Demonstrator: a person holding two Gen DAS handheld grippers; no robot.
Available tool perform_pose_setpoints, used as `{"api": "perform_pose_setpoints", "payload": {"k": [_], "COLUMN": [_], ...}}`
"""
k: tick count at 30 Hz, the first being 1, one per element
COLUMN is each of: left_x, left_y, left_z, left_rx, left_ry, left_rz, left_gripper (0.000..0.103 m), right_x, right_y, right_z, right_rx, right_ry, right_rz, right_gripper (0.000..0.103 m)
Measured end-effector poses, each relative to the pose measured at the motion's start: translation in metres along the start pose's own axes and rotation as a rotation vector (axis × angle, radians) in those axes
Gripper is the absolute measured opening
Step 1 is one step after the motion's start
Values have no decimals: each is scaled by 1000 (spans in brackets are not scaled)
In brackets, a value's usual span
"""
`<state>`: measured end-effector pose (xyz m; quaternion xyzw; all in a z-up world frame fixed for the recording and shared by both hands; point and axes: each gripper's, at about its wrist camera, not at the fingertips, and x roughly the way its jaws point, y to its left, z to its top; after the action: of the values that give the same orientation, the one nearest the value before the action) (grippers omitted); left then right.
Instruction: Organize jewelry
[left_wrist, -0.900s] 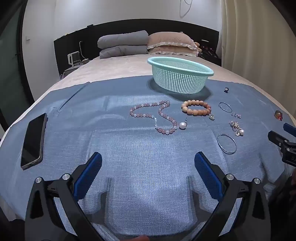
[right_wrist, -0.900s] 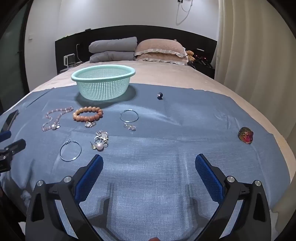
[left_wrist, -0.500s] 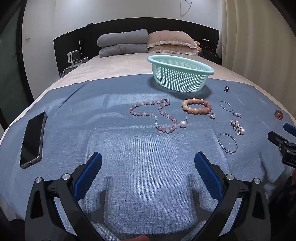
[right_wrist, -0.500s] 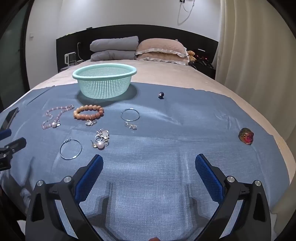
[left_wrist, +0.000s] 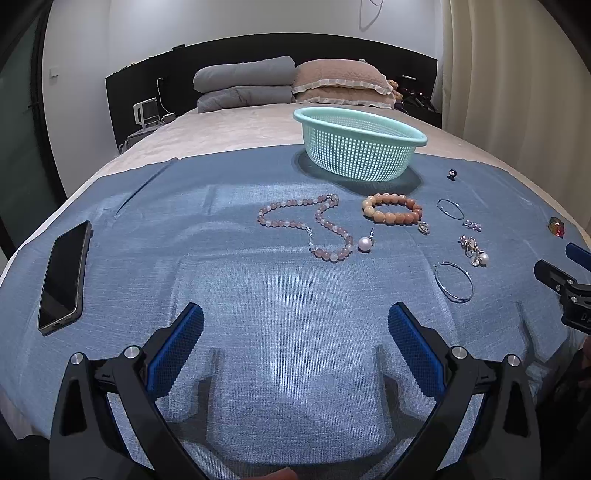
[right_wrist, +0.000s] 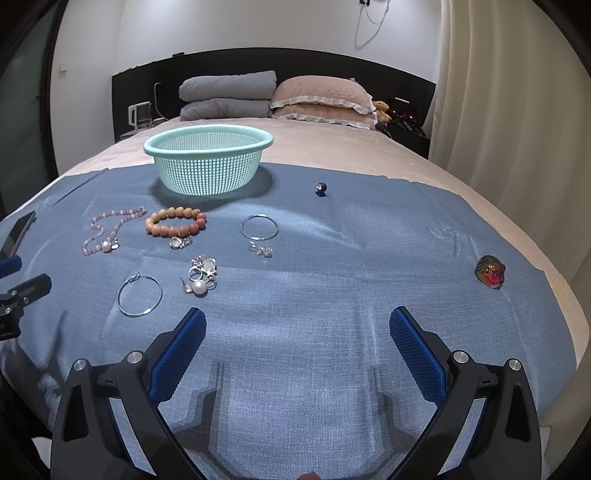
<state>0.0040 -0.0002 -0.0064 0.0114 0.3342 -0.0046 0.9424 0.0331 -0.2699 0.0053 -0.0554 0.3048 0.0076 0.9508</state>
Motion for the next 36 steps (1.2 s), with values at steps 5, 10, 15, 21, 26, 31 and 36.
{"api": "perform_pose_setpoints", "payload": {"k": [5, 10, 15, 21, 26, 31, 36], "left_x": [-1, -2, -1, 2, 1, 0, 2], "left_y": [-1, -1, 2, 5, 3, 1, 2], "left_z": [-1, 0, 1, 2, 1, 1, 0], "left_rx": [12, 11, -3, -22, -10, 8, -1], "left_ry": [1, -6, 1, 9, 6, 8, 22], "left_rz": [5, 15, 17, 19, 14, 16, 7], "left_gripper": [98, 98, 98, 98, 98, 98, 98], "right_x": [1, 2, 3, 3, 3, 4, 4], "right_y": [0, 0, -2, -2, -3, -4, -5], "right_z": [-1, -1, 0, 0, 1, 1, 2], "right_rx": [1, -1, 13, 14, 13, 15, 20], "right_ry": [5, 6, 8, 9, 11, 14, 13], "right_rz": [4, 6, 3, 2, 2, -1, -2], "right_gripper": [96, 96, 96, 96, 96, 96, 96]}}
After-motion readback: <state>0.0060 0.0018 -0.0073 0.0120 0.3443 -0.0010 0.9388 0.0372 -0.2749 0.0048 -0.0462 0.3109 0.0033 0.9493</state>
